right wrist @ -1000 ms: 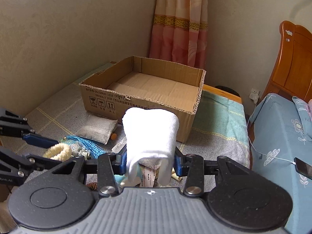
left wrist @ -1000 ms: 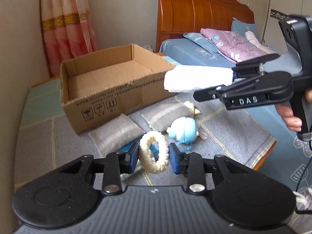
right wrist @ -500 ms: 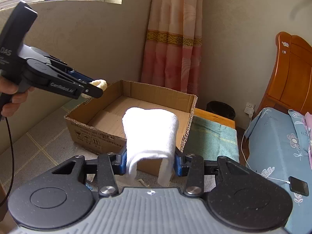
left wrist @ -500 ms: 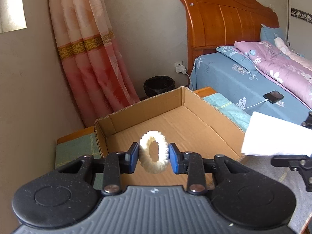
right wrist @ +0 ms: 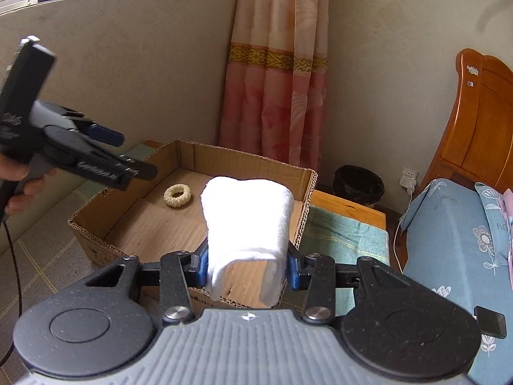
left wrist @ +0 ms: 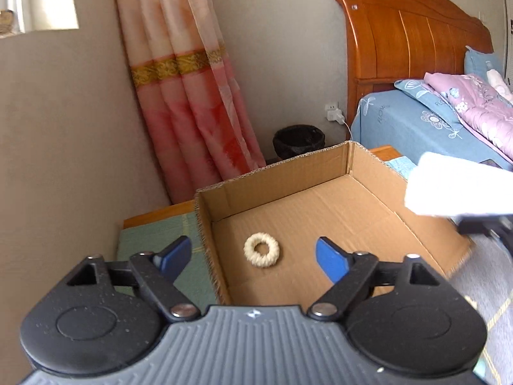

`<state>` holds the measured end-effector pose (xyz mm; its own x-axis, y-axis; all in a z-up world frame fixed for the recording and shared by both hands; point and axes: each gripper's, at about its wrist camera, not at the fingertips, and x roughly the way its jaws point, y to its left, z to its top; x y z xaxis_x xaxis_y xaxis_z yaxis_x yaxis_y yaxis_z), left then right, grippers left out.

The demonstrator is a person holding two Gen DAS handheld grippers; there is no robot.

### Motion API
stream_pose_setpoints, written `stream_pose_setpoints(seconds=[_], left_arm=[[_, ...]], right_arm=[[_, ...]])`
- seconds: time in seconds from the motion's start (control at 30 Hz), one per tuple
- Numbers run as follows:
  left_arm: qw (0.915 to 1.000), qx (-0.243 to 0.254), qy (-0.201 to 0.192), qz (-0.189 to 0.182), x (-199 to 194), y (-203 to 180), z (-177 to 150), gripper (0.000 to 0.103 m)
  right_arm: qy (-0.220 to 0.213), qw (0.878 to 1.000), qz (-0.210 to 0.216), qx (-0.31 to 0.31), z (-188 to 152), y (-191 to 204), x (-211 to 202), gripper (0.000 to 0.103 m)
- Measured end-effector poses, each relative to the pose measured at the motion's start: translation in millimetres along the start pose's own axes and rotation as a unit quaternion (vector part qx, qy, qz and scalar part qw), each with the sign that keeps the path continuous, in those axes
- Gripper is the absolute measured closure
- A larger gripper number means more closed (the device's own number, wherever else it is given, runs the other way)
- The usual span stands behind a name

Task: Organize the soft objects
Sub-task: 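Lower the white towel into the box and open the right gripper, then move the left tool toward the blue tasseled sachet while the right tool approaches the brown scrunchie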

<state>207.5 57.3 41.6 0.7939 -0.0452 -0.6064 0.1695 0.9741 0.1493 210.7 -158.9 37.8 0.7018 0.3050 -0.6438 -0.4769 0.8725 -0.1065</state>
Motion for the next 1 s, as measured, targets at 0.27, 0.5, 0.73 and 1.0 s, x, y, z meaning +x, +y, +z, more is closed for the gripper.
stream_pose_setpoints(seconds=[0.27, 0.5, 0.73, 1.0], left_arm=[[0.9975, -0.059, -0.004, 0.038, -63.2, 3.0, -60.2, 0.013], [0.9970, -0.069, 0.031, 0.014, -71.4, -2.7, -96.2, 0.012], [0.9965, -0.074, 0.036, 0.015, -78.3, -6.4, -109.0, 0.006], [0.9968, -0.074, 0.026, 0.016, -88.8, -11.5, -115.3, 0.002]], right_arm=[[0.011, 1.000, -0.012, -0.027, 40.0, 6.7, 45.0, 0.055], [0.009, 0.999, -0.033, -0.033, 68.7, 10.7, 81.7, 0.009], [0.006, 0.999, -0.044, -0.029, 59.1, 15.8, 57.5, 0.001], [0.003, 0.999, -0.042, -0.015, 31.4, 24.4, 18.3, 0.000]])
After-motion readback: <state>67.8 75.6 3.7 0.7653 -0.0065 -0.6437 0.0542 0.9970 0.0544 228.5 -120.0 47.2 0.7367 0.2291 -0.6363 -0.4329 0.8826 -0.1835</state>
